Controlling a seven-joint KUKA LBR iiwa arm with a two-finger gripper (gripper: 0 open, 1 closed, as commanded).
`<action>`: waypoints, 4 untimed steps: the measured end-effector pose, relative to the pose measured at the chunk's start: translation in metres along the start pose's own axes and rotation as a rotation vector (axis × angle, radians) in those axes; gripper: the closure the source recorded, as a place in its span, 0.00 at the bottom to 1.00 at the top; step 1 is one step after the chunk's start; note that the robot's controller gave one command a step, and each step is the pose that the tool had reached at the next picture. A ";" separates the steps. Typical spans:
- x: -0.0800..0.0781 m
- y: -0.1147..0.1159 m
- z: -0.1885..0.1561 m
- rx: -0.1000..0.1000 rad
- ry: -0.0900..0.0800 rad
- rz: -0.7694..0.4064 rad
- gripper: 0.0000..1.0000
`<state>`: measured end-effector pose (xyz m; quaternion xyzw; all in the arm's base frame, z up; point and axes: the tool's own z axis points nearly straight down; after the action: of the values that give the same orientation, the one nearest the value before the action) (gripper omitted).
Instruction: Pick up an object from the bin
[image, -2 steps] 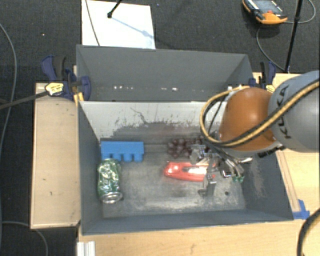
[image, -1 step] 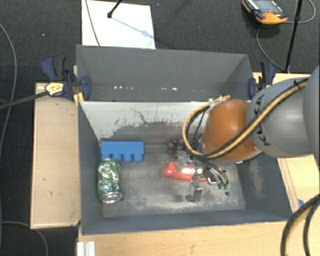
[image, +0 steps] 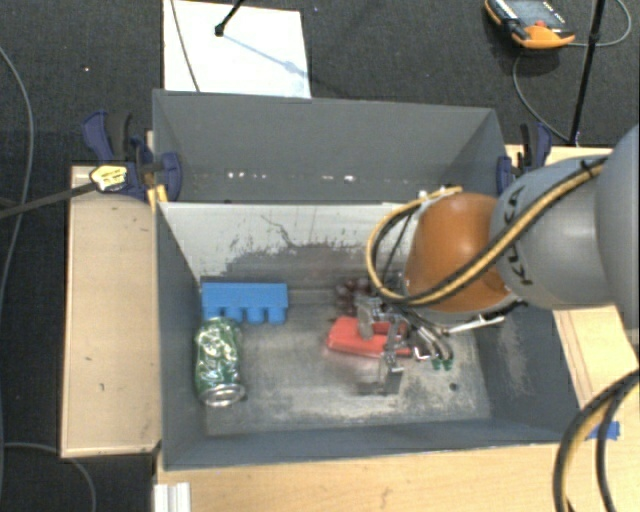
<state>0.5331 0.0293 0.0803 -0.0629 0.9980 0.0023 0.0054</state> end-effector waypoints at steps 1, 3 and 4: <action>-0.007 -0.021 0.000 0.004 -0.002 -0.001 0.00; -0.044 -0.023 0.002 0.004 -0.005 -0.088 0.00; -0.043 -0.037 0.007 0.000 -0.010 -0.154 1.00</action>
Offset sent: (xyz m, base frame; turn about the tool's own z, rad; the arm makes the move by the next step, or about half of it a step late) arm 0.0373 -0.0166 -0.0103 -0.0755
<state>0.5805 -0.0021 0.0731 -0.1393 0.9902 0.0022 0.0103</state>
